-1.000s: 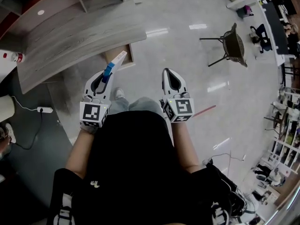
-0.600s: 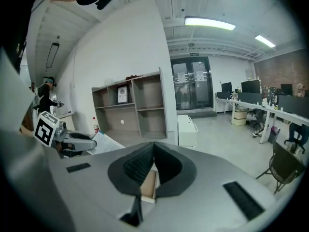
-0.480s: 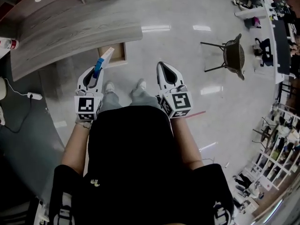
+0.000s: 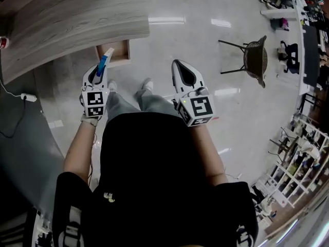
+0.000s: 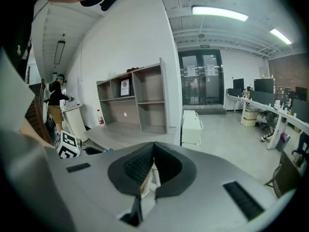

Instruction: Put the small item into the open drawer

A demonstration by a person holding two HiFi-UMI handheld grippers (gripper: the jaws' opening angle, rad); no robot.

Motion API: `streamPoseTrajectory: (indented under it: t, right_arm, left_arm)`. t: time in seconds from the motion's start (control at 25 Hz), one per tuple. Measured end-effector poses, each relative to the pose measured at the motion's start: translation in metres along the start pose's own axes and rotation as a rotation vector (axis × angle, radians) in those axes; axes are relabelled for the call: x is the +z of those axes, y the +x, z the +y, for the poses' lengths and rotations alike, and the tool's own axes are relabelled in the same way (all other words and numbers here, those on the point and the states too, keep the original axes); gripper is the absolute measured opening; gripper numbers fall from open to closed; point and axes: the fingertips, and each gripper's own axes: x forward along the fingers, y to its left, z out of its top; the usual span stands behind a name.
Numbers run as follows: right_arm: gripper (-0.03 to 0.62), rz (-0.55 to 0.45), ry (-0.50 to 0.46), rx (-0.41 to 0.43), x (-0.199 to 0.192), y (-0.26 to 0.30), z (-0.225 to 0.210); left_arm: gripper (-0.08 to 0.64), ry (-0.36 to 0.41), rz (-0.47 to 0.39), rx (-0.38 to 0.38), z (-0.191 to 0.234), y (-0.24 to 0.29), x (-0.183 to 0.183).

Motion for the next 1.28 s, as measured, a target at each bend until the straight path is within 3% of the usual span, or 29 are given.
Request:
streamPoseTrajectory:
  t: [0.56, 1.0, 1.28]
  right_arm:
    - [0.012, 0.094, 0.016, -0.046, -0.038, -0.011, -0.036]
    - [0.012, 0.135, 0.035, -0.098, -0.056, -0.026, -0.057]
    - [0.012, 0.153, 0.041, -0.13, -0.056, -0.031, -0.062]
  left_arm:
    - [0.086, 0.041, 0.133, 0.047, -0.005, 0.098, -0.07]
    - [0.087, 0.059, 0.208, 0.085, -0.007, 0.137, -0.091]
    - [0.087, 0.033, 0.22, 0.075, -0.007, 0.142, -0.094]
